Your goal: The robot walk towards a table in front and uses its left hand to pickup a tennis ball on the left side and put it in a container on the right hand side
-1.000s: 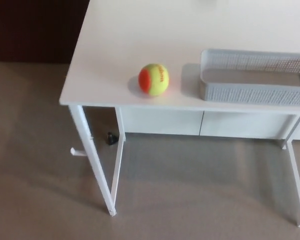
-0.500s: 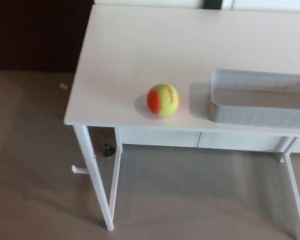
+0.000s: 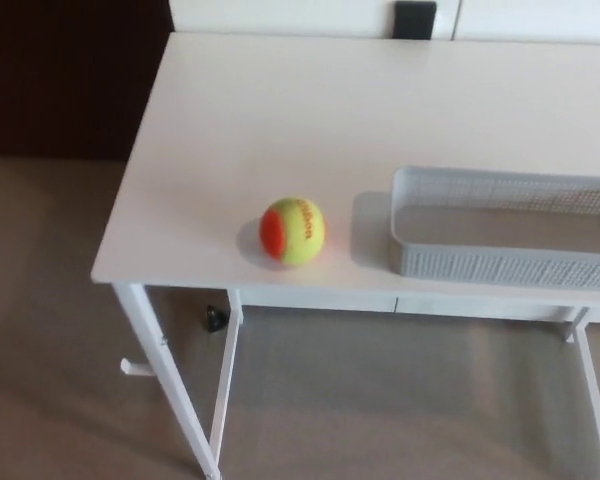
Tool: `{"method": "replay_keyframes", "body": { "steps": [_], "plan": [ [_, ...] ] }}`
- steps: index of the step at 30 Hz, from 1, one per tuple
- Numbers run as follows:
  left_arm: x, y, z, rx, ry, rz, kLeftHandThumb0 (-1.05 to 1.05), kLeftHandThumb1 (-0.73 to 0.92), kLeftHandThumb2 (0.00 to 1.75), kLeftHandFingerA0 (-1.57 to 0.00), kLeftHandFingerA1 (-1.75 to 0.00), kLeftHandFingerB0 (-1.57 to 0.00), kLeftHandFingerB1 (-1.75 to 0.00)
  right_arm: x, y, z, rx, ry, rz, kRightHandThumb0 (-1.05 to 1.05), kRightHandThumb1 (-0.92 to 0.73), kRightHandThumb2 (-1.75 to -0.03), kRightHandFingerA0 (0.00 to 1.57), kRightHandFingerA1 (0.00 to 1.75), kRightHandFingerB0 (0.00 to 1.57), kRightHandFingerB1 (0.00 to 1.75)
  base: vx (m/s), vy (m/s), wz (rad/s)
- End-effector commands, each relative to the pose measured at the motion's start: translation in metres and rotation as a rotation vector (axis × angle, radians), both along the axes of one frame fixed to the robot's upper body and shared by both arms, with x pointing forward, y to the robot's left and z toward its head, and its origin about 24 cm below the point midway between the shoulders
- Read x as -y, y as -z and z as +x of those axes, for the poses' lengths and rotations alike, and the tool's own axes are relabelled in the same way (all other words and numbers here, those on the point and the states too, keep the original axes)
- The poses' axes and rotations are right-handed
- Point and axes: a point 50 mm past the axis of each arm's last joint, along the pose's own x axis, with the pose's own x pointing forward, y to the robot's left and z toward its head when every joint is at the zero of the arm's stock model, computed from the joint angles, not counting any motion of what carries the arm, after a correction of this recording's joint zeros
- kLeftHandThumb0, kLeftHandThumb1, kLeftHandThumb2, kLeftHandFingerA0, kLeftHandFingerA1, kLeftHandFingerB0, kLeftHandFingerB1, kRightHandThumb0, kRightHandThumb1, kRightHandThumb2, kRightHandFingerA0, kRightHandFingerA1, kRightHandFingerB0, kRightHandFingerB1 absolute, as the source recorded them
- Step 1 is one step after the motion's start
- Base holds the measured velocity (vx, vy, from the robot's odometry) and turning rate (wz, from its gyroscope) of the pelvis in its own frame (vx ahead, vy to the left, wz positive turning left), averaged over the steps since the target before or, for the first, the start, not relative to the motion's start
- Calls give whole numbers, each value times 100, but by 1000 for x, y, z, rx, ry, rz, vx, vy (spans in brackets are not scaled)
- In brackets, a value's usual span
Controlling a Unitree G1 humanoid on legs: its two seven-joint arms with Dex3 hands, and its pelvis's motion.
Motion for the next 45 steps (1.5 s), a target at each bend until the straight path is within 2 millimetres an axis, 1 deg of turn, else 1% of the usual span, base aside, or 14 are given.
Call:
{"method": "replay_keyframes", "body": {
  "steps": [1,2,5,6,10,11,12,13,33,34,37,38,39,45],
  "plan": [
    [-6,-2,-1,-8,6,33,-38,50,76,-59,-58,-35,-48,1,-1,0,-2,-18,-6,-56,-62,-78,24,47,18,41,81,-76,-10],
    [-7,-2,0,-11,-1,31,-38,50,76,-61,-59,-35,-48,0,-1,1,-2,-22,-6,-51,-70,-60,28,41,20,33,94,-28,-5],
    [-7,-2,0,-8,-6,28,-38,50,77,-59,-61,-35,-48,1,-1,0,-9,-8,4,-51,-70,-60,26,39,19,32,81,19,-12],
    [-7,-2,0,-8,-7,30,-31,62,58,-66,-53,-42,-38,1,-1,0,-7,-5,5,-52,-69,-60,26,38,19,31,106,69,-8],
    [-6,-1,0,-5,-27,11,-30,61,58,-67,-55,-42,-38,1,-2,2,-5,-10,2,-50,-69,-60,27,38,19,31,138,153,18],
    [-6,-1,0,-7,-24,13,-31,62,58,-67,-55,-42,-38,2,-2,3,-9,-8,3,-57,-61,-77,23,44,18,40,177,197,-50],
    [-6,0,-1,-11,-21,17,-31,62,58,-67,-55,-42,-38,2,-1,3,-14,-3,3,-57,-61,-77,23,44,18,40,168,198,6],
    [-5,0,-1,-8,-23,17,-30,61,58,-68,-57,-42,-39,2,-1,3,-14,-3,4,-51,-69,-60,28,38,19,31,114,148,3],
    [-5,-1,2,-1,-20,16,-30,62,58,-68,-56,-44,-39,0,-6,8,0,-17,7,-52,-70,-61,27,37,20,31,38,-69,2],
    [-5,-1,2,-2,-13,23,-31,63,59,-68,-56,-44,-39,0,-6,8,-1,-17,7,-30,-51,-103,10,51,8,50,13,76,-10],
    [-5,-1,1,-2,0,30,-31,63,59,-69,-56,-44,-40,0,-6,9,-2,-17,7,-29,-51,-103,10,51,8,50,22,127,-10],
    [-6,-1,0,-1,-3,29,-31,63,59,-70,-57,-44,-40,-1,-6,9,-1,-14,6,-51,-69,-60,26,37,21,31,24,205,-6],
    [-5,0,0,-2,-8,27,-31,62,59,-70,-57,-45,-39,-1,-6,9,-3,-18,6,-29,-52,-104,9,51,8,50,46,219,-16],
    [-4,0,1,-3,-15,12,-31,63,59,-65,-57,-45,-39,-1,-6,11,-7,-9,12,-29,-52,-103,9,51,7,49,-19,205,-3]
  ]
}}
